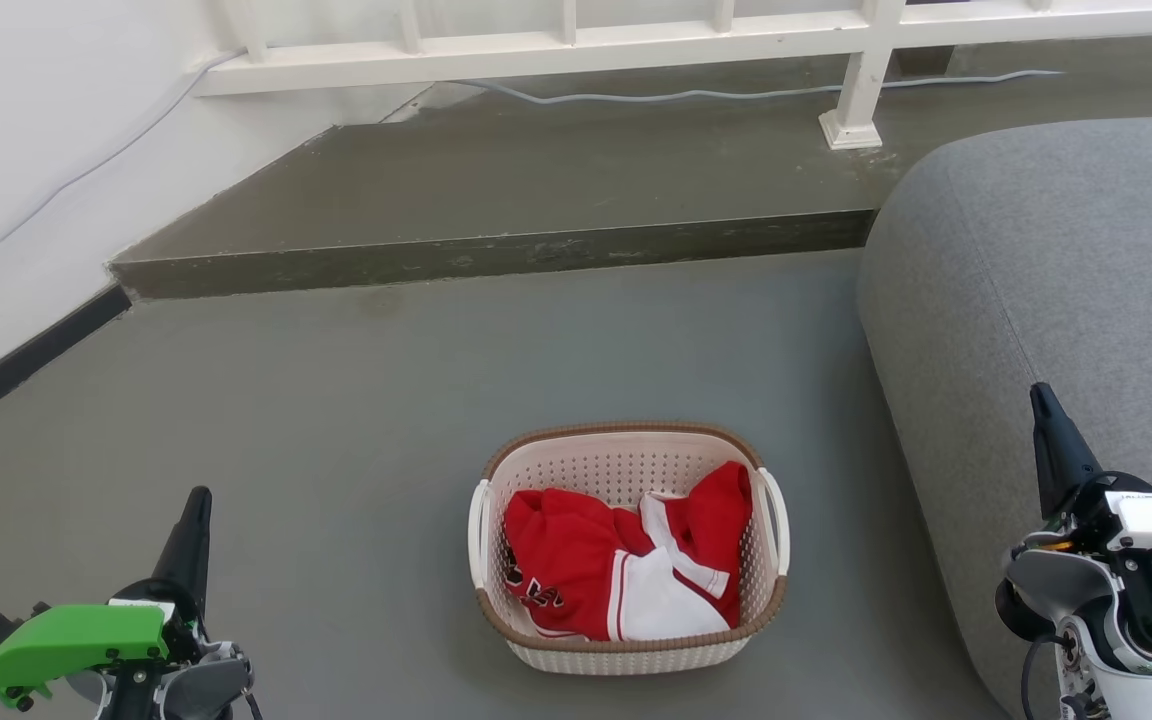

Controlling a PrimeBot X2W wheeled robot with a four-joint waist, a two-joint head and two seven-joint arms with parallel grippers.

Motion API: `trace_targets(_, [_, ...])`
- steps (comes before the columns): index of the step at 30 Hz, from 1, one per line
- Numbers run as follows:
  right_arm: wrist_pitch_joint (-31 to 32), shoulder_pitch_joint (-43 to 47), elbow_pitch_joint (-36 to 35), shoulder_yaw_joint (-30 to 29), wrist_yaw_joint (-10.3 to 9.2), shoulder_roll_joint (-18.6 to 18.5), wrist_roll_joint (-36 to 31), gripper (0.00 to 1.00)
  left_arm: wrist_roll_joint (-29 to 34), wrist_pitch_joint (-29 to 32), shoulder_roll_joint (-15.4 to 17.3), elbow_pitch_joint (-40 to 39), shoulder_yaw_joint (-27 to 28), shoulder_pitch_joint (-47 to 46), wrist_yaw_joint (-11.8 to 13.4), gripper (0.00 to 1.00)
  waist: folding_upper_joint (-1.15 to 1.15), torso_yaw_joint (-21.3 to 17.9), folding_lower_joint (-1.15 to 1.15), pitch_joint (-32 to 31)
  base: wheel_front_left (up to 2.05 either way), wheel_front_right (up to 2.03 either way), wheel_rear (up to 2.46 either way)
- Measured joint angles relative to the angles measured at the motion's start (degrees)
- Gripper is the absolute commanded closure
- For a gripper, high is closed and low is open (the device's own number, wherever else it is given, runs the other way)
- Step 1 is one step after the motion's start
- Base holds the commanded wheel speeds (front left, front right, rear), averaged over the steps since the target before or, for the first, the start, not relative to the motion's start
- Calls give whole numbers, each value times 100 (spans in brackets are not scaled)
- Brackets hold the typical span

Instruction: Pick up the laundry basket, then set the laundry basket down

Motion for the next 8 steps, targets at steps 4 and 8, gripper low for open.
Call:
trace_targets(4, [0,0,-1,0,0,1,0,100,0,0,0,0,2,0,0,100,0,0,0,0,0,0,0])
trace_targets(8, [0,0,-2,0,0,1,0,100,0,0,0,0,3,0,0,100,0,0,0,0,0,0,0])
